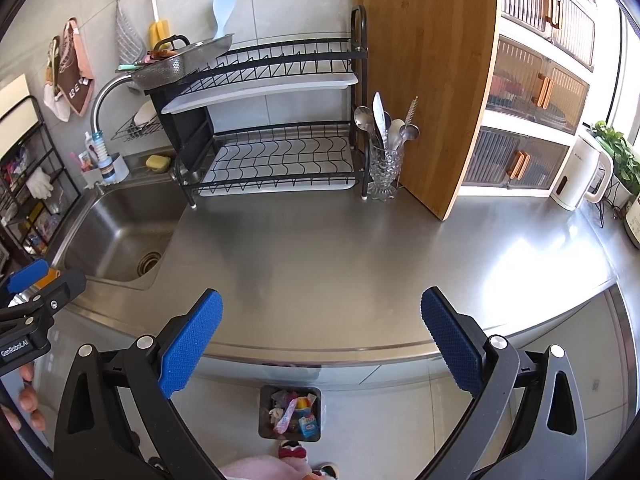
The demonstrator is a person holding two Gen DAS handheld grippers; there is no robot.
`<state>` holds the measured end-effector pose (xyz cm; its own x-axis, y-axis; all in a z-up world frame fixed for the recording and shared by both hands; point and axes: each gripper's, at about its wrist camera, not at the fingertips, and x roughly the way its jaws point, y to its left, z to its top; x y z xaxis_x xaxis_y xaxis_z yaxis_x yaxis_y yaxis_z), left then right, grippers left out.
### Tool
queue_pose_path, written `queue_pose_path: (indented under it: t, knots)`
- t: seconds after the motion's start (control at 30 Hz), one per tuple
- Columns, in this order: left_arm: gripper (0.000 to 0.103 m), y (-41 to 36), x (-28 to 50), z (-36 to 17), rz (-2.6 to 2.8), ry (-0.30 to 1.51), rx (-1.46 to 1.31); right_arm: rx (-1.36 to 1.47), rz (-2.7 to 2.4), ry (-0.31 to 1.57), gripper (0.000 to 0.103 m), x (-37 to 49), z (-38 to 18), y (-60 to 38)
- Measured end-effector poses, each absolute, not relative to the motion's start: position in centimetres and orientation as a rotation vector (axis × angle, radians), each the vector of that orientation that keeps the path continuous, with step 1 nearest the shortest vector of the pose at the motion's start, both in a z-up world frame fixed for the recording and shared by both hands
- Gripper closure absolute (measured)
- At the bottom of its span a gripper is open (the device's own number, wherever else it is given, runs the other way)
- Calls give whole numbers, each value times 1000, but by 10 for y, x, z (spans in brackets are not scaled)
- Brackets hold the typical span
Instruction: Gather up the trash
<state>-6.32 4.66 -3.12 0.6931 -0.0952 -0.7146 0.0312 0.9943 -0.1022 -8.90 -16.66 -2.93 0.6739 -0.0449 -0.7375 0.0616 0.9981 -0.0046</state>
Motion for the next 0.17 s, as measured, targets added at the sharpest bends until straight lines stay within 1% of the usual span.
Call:
queue_pose_path:
  t: [0.17]
  knots:
    - [8,46,-63,-34,-62,807,-76,22,-57,829,3,-89,-29,-167]
